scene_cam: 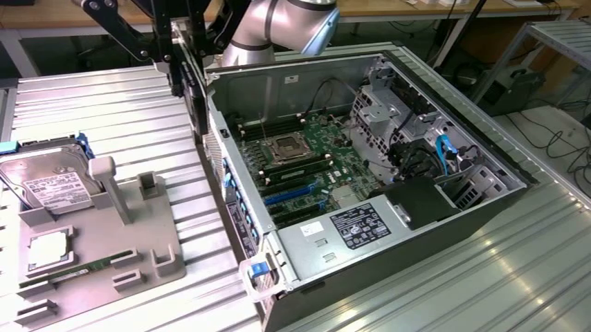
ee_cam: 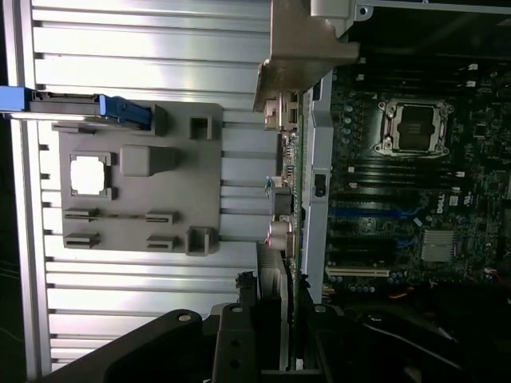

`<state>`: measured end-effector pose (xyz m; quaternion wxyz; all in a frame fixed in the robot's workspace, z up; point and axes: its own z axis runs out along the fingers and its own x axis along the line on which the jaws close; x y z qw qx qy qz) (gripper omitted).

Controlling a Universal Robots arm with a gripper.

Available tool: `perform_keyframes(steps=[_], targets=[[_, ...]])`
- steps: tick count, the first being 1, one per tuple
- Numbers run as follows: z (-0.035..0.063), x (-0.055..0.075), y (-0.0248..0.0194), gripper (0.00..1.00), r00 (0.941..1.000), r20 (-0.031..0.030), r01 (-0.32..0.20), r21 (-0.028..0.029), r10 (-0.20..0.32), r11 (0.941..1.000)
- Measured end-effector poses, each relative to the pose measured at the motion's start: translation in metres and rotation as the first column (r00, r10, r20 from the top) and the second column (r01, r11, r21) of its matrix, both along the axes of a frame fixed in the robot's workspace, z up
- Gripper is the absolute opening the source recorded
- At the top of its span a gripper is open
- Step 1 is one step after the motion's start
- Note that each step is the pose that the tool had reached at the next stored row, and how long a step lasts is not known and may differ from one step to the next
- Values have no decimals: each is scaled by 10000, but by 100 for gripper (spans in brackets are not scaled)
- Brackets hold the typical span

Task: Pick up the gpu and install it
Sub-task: 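Pick up the gpu and move the gpu toward the slot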

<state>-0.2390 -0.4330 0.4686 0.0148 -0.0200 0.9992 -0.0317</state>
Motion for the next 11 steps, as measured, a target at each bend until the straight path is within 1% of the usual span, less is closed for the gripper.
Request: perform_keyframes(steps=[11], targets=[[-4,83,0,28,10000,0,0,0,0,10000]])
